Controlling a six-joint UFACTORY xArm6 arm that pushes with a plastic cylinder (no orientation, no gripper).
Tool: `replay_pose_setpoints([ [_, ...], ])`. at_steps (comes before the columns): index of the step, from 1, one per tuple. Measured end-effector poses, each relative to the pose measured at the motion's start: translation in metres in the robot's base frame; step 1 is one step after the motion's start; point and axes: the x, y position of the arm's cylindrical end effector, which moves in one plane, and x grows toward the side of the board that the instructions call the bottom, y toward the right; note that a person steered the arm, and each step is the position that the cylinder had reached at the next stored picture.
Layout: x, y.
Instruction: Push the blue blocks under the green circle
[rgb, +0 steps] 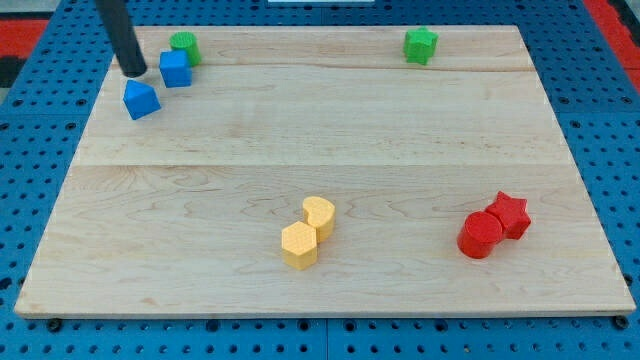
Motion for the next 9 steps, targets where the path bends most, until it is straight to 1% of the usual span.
replay_pose_setpoints([
  [1, 0.023, -0.006],
  [2, 0.056, -0.008],
  [4, 0.086, 0.037],
  [5, 0.081, 0.037],
  [6, 0.059, 0.036],
  [7, 0.045, 0.048],
  [8, 0.072, 0.067],
  [9, 0.108, 0.081],
])
